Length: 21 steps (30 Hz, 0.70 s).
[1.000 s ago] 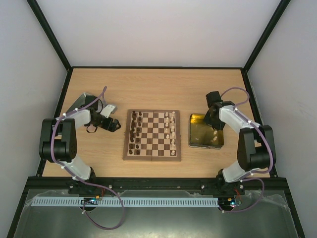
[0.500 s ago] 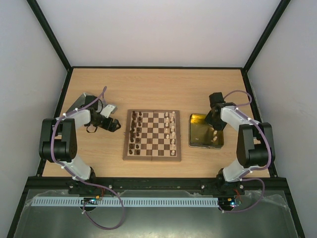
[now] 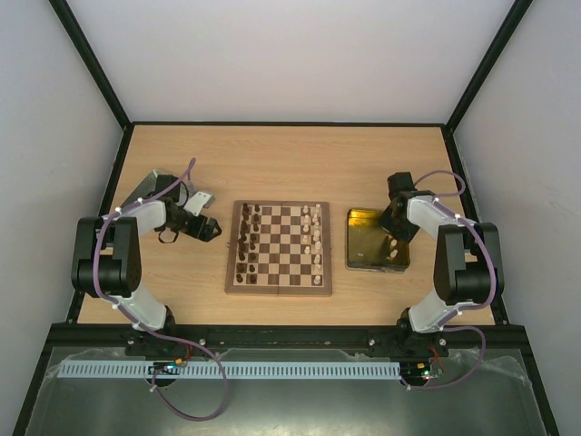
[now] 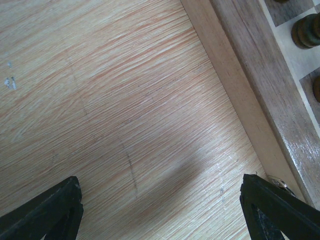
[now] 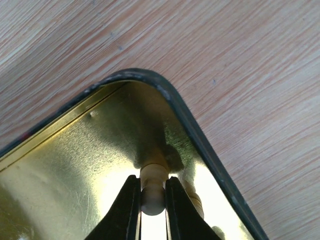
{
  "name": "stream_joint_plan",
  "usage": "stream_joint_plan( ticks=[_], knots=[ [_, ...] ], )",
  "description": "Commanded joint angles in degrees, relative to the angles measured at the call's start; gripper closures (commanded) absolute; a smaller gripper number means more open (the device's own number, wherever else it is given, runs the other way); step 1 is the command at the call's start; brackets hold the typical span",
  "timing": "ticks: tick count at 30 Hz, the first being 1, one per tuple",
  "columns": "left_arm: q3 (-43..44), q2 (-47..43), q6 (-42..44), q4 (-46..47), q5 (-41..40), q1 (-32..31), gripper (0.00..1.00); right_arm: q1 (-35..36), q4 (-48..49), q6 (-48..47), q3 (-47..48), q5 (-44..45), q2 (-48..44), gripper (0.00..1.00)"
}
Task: Set up the chess pieces on the board
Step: Pick up the chess piece from the storage box, then place the chess piece on the chessboard.
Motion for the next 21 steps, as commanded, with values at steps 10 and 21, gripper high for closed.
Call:
stream_joint_plan(
  ticks=[10, 21],
  knots=[
    [-0.65, 1.45, 0.09, -2.27, -0.07, 0.02, 0.13, -0.39, -1.16, -0.17, 1.80, -0.23, -5.16, 0.98],
    [-0.52, 1.55, -0.19, -2.31, -0.40, 0.02, 0.13, 13.26, -8.08, -1.77, 5.96, 1.47, -13.21, 0.98]
  ],
)
